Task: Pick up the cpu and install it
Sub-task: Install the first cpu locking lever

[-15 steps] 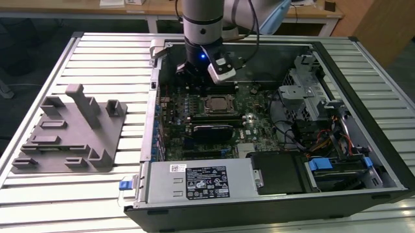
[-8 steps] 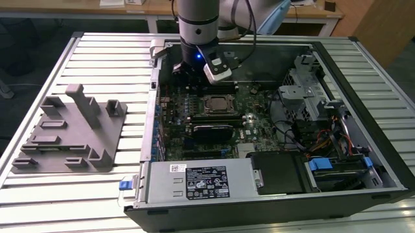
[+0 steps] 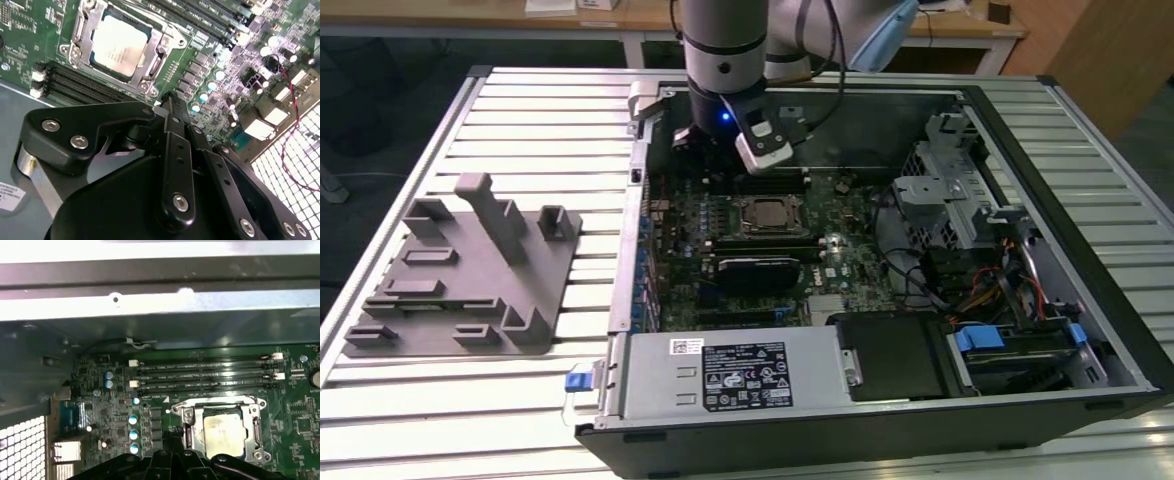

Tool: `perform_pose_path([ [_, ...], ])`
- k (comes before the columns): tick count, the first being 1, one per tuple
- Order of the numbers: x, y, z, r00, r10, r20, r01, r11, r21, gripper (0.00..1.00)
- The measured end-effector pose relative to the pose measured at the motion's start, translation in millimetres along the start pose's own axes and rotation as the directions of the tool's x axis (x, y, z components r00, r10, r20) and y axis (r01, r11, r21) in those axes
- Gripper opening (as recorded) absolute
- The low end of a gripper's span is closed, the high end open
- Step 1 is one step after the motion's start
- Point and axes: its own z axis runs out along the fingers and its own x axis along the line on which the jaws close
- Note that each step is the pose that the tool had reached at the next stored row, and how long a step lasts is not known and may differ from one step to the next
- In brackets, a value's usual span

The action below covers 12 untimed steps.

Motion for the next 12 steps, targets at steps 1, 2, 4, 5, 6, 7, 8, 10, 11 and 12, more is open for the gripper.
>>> perform_pose_path([
  [1,1.1,-0.1,0.0,1.0000,0.000,-0.0004,0.000,1.0000,-0.0051,0.11],
  [2,2.1,-0.2,-0.1,1.0000,0.000,-0.0006,0.000,0.9999,-0.0105,0.11],
  [4,4.4,-0.4,-0.2,1.0000,0.001,-0.0013,-0.001,0.9998,-0.0211,0.11],
  [5,5.4,-0.5,-0.2,1.0000,0.001,-0.0017,-0.001,0.9997,-0.0264,0.11],
  [6,6.3,-0.6,-0.3,1.0000,0.001,-0.0022,-0.001,0.9995,-0.0331,0.11],
  [7,7.0,-0.7,-0.3,1.0000,0.002,-0.0027,-0.002,0.9991,-0.0418,0.11],
  [8,7.8,-0.9,-0.3,1.0000,0.002,-0.0033,-0.002,0.9987,-0.0507,0.11],
  [10,9.0,-1.0,-0.4,1.0000,0.002,-0.0043,-0.003,0.9979,-0.0651,0.11],
  [11,9.6,-1.1,-0.4,1.0000,0.003,-0.0047,-0.003,0.9974,-0.0715,0.11],
  [12,10.0,-1.2,-0.4,1.0000,0.003,-0.0051,-0.003,0.9969,-0.0787,0.11],
])
